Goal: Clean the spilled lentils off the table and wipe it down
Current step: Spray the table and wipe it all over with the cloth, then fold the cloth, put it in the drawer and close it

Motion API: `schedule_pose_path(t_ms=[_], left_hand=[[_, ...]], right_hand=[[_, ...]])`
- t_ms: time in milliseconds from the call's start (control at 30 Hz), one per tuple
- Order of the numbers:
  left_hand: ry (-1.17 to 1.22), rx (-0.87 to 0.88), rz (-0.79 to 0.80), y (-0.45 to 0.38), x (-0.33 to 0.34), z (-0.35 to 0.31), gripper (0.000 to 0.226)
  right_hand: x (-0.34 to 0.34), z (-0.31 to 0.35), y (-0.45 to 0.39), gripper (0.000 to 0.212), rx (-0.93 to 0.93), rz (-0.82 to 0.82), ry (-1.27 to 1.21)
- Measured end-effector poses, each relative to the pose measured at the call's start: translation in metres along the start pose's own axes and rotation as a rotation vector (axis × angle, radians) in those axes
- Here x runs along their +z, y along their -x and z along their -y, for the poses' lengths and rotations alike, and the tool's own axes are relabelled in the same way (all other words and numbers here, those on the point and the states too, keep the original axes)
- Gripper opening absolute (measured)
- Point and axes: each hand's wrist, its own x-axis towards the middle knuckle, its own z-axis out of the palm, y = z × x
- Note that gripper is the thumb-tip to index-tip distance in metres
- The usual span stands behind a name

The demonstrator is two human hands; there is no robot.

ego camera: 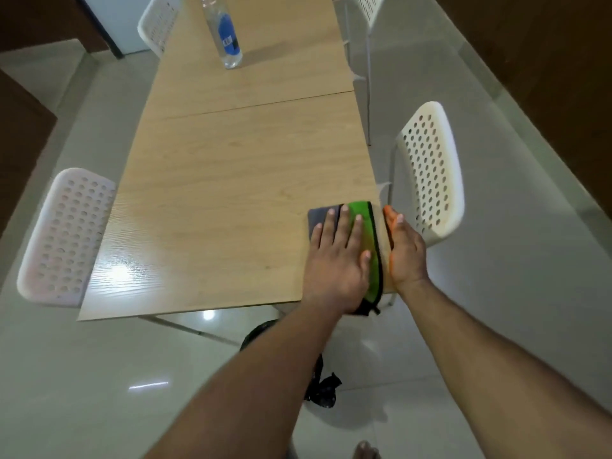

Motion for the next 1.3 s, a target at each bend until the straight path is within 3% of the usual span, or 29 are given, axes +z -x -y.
schedule_pose_path(t_ms=[133, 300, 467, 633, 733, 900, 1067, 1200, 1300], left_hand=[[-0.028, 0.004, 0.05, 0.04, -0.005, 0.041, 0.068], [-0.091, -0.074, 0.025, -0.008, -0.012, 0.07, 0.071], [-0.085, -0.063, 0.022, -0.066, -0.004, 0.015, 0.074], [-0.073, 0.018, 0.026, -0.038, 0.01, -0.026, 0.069], [-0.056, 0.061, 0.02, -0.008, 0.015, -0.045, 0.069], [0.005, 0.108, 0.058, 0.028, 0.019, -0.062, 0.067], [0.26, 0.105, 0.201, 0.052, 0.005, -0.071, 0.079], [0.576, 0.014, 0.414, 0.086, -0.019, -0.082, 0.069], [0.888, -0.154, 0.509, 0.111, -0.048, -0.083, 0.053]], right_hand=[[-0.005, 0.001, 0.018, 0.06, 0.083, 0.115, -0.03], [-0.01, -0.008, 0.033, 0.067, 0.189, 0.204, -0.121], [-0.027, -0.021, 0.029, 0.078, 0.192, 0.257, 0.02], [-0.032, -0.017, 0.039, 0.058, 0.286, 0.173, -0.302], [-0.045, -0.02, 0.054, 0.07, 0.377, 0.135, -0.332], [-0.061, -0.014, 0.076, 0.061, 0.499, 0.131, -0.375], [-0.064, -0.016, 0.104, 0.054, 0.596, 0.056, -0.368], [-0.072, 0.0, 0.146, 0.034, 0.628, 0.037, -0.289], [-0.077, 0.02, 0.181, 0.023, 0.583, 0.044, -0.153]])
